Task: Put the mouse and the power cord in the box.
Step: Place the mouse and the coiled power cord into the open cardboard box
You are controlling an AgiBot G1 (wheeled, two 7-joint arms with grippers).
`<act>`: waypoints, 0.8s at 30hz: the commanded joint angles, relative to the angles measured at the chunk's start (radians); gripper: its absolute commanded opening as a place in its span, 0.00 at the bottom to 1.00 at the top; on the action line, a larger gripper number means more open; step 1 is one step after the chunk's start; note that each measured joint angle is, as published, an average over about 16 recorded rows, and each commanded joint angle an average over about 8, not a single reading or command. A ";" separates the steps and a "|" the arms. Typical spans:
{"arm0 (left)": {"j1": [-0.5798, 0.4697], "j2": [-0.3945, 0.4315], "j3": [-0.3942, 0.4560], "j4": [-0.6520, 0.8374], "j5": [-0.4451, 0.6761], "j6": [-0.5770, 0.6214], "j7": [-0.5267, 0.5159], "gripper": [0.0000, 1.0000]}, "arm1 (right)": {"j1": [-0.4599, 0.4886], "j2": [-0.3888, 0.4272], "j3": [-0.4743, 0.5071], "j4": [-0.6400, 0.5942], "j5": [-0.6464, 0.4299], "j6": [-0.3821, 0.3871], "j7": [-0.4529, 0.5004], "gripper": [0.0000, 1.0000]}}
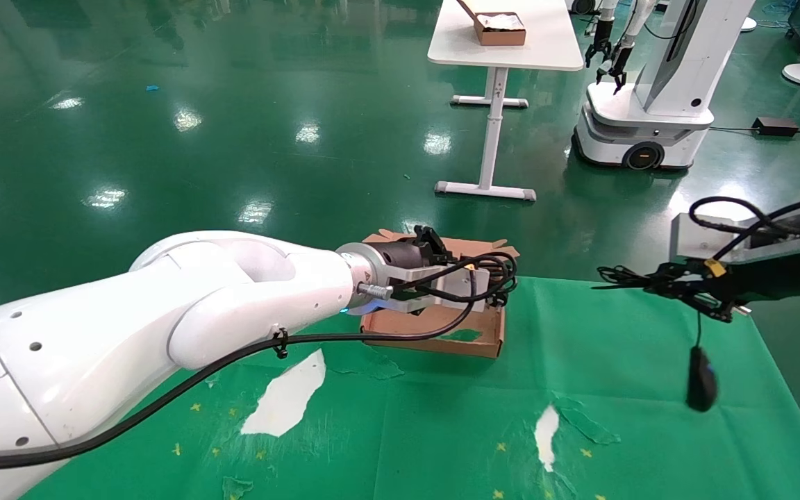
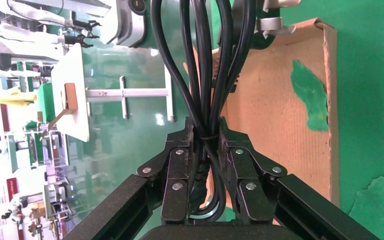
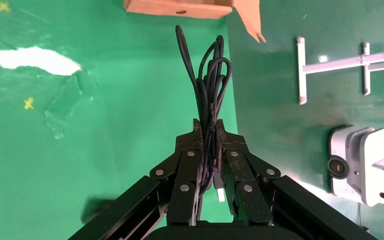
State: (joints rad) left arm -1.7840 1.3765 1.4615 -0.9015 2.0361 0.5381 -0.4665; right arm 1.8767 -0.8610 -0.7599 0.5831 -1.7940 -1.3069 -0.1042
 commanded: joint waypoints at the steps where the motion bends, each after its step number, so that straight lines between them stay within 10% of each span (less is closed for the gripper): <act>1: -0.004 0.000 0.014 -0.003 0.002 -0.006 -0.014 1.00 | -0.011 0.005 0.002 0.023 0.004 0.001 0.013 0.00; 24: -0.104 -0.020 0.052 0.240 0.008 -0.010 -0.138 1.00 | -0.034 -0.096 0.012 0.123 0.040 0.049 0.029 0.00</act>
State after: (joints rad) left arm -1.8844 1.3509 1.5131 -0.6783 2.0373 0.5308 -0.5856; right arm 1.8453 -0.9658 -0.7485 0.6965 -1.7557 -1.2511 -0.0825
